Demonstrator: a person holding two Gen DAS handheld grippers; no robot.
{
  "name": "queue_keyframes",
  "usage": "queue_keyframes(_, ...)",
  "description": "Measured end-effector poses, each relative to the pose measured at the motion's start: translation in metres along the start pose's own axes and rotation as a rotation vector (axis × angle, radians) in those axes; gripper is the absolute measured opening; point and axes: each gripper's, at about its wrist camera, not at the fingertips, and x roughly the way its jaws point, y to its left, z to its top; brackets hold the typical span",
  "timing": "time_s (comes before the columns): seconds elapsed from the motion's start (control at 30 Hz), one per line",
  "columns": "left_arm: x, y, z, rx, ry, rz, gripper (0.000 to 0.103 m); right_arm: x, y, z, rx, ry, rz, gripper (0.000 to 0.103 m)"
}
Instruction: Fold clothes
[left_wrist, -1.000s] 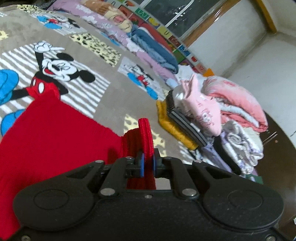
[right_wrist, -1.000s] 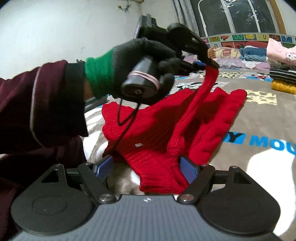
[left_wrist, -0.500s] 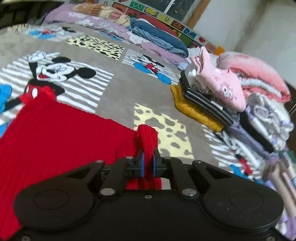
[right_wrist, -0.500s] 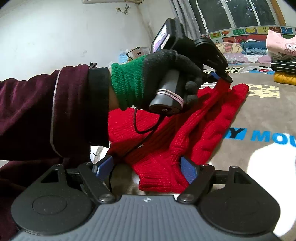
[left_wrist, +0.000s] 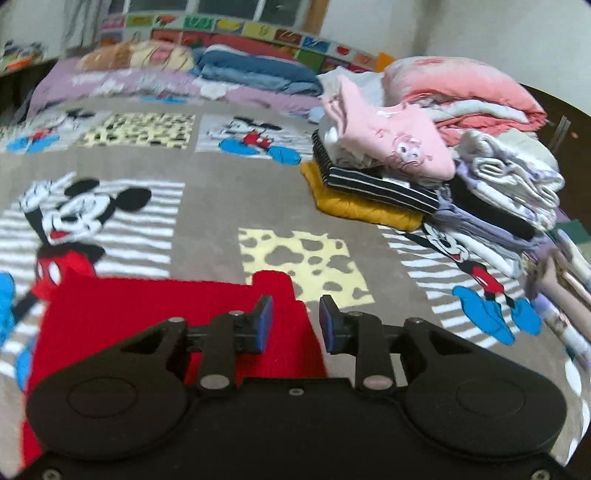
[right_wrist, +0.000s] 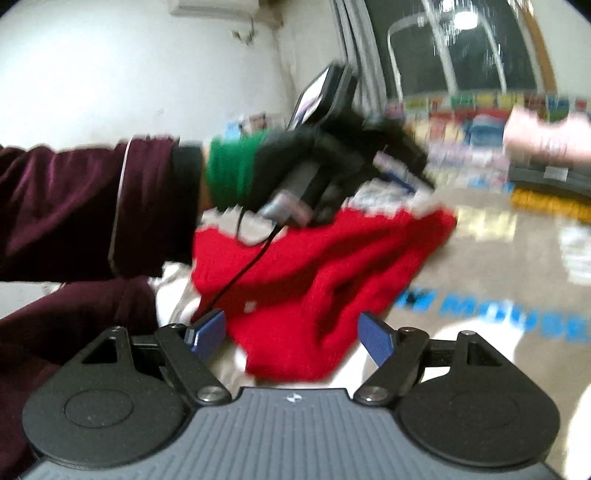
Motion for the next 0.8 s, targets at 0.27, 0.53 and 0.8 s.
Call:
queue_keyframes(0.27, 0.003, 0.028, -0.017, 0.006, 0.087, -0.024, 0.025, 0.05, 0.041, 0.013, -0.257, -0.043, -0.029, 0.077)
queue_keyframes(0.53, 0.023, 0.06, -0.03, -0.227, 0.173, -0.185, 0.018, 0.076, 0.019, 0.003, -0.171, 0.068, -0.06, 0.077)
queue_keyframes(0.8, 0.005, 0.057, -0.03, -0.257, 0.025, -0.223, 0.008, 0.068, 0.03, 0.01, -0.228, -0.019, -0.048, 0.076)
